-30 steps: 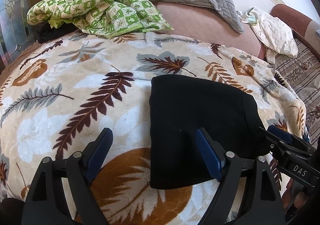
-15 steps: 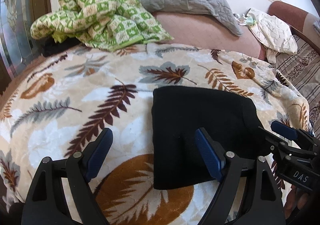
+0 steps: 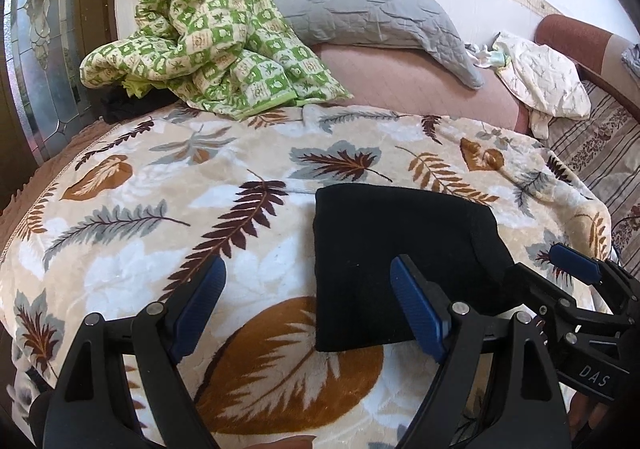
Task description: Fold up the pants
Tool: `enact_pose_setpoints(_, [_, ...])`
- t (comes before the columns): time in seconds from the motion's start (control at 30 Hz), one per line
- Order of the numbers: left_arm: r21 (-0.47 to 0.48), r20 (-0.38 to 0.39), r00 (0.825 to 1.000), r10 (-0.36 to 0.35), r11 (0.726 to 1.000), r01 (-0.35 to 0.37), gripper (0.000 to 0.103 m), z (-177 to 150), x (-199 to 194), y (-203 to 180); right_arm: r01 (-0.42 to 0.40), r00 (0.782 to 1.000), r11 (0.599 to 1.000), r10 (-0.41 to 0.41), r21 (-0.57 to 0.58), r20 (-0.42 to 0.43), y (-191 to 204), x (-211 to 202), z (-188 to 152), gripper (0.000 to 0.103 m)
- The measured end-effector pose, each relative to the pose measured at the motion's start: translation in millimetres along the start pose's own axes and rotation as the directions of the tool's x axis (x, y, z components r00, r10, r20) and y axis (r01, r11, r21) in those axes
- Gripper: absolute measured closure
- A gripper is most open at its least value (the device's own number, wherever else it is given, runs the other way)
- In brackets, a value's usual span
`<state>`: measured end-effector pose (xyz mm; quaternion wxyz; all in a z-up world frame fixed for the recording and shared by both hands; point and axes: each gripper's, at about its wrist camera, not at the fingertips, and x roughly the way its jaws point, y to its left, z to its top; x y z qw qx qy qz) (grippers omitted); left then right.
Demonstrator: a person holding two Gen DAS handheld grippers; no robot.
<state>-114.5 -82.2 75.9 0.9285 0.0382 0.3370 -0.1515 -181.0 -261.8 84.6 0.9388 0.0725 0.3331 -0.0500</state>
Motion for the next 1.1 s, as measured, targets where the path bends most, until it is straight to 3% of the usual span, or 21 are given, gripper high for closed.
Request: enact_pose_setpoints(1.1, [0.006, 0.016, 0.999, -0.032, 0.999, 0.032, 0.018, -8, -10, -3, -0.001, 1.0, 0.999, 0.001, 0.033, -0.021, -15, -12, -10, 0.021])
